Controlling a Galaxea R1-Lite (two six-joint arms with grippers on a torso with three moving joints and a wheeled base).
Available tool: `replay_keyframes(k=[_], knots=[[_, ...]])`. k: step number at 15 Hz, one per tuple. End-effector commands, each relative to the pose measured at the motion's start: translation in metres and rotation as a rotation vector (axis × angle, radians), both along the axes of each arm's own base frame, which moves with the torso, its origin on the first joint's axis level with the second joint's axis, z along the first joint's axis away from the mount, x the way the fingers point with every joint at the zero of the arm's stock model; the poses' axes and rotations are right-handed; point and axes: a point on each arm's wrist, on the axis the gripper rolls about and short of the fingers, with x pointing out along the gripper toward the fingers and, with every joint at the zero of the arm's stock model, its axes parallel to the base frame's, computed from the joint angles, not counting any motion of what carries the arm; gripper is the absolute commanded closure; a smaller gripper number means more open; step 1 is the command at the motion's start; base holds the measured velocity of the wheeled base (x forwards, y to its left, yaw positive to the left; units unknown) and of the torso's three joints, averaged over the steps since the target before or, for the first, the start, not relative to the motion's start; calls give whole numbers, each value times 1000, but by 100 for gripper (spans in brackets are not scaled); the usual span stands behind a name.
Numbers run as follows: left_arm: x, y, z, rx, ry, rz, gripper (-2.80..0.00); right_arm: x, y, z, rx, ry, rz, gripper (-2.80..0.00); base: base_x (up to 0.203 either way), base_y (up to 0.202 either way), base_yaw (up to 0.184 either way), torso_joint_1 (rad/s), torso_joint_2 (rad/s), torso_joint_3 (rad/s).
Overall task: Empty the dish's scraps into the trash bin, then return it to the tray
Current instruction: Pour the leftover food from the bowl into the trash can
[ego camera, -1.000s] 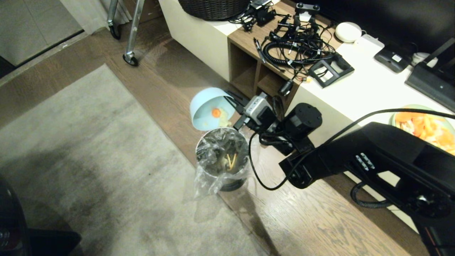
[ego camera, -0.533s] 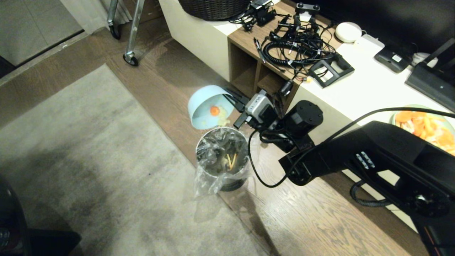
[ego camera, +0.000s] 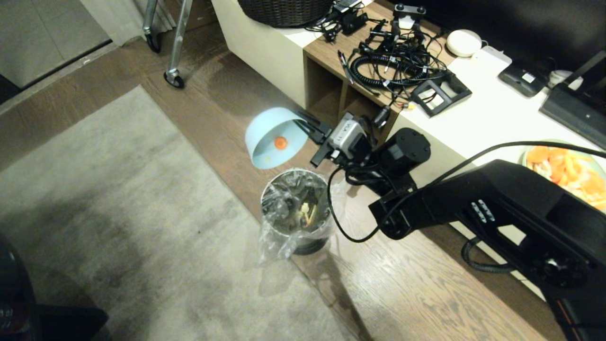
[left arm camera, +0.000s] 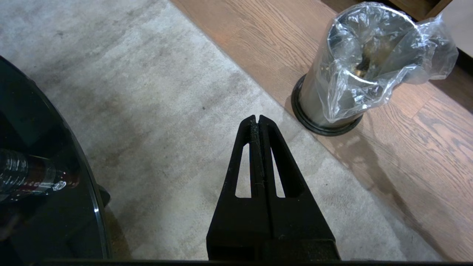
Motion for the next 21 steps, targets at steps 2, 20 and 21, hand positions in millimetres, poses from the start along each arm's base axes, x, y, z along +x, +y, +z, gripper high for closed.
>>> replay_keyframes(k=[2,20,21], knots=[[0,0,0,-1,-1,0,0,-1,-4,7,24,-61,6,0,0,0,0,0,0,0],[0,0,0,-1,-1,0,0,3,-2,36,77,-182,67,0,0,0,0,0,0,0],[0,0,0,-1,-1,0,0,4,-1,37,82,-190,66,0,0,0,0,0,0,0]])
